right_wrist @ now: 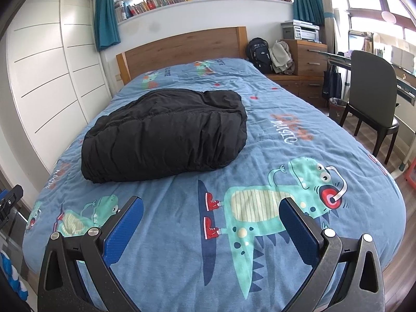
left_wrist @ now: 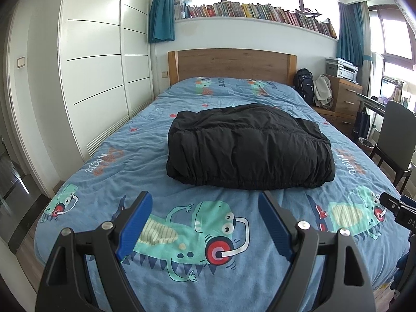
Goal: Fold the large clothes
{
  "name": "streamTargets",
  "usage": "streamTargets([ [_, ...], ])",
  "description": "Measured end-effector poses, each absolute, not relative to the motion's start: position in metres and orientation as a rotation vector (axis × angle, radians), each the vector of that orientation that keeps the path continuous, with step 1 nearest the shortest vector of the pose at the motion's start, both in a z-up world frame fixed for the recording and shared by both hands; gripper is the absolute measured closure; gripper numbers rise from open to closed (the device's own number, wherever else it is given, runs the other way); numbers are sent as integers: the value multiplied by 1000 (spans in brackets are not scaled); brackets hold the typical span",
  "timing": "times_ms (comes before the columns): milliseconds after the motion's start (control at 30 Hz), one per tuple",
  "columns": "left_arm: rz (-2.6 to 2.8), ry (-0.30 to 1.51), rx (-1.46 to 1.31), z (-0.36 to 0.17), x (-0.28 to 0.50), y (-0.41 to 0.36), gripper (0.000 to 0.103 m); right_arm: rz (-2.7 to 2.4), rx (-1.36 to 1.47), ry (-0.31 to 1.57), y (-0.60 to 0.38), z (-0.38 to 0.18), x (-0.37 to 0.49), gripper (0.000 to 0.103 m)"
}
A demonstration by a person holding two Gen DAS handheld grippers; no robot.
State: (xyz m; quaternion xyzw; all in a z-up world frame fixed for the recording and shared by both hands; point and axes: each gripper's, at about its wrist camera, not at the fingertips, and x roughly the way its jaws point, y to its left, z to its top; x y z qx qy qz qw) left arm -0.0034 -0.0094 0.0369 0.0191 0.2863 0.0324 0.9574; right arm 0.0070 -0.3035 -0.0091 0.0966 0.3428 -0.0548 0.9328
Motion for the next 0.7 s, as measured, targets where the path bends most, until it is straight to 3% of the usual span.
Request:
streamTargets([
  [700, 28, 627, 25, 8, 8, -11, 20, -157, 191, 736, -312, -19, 13, 1],
])
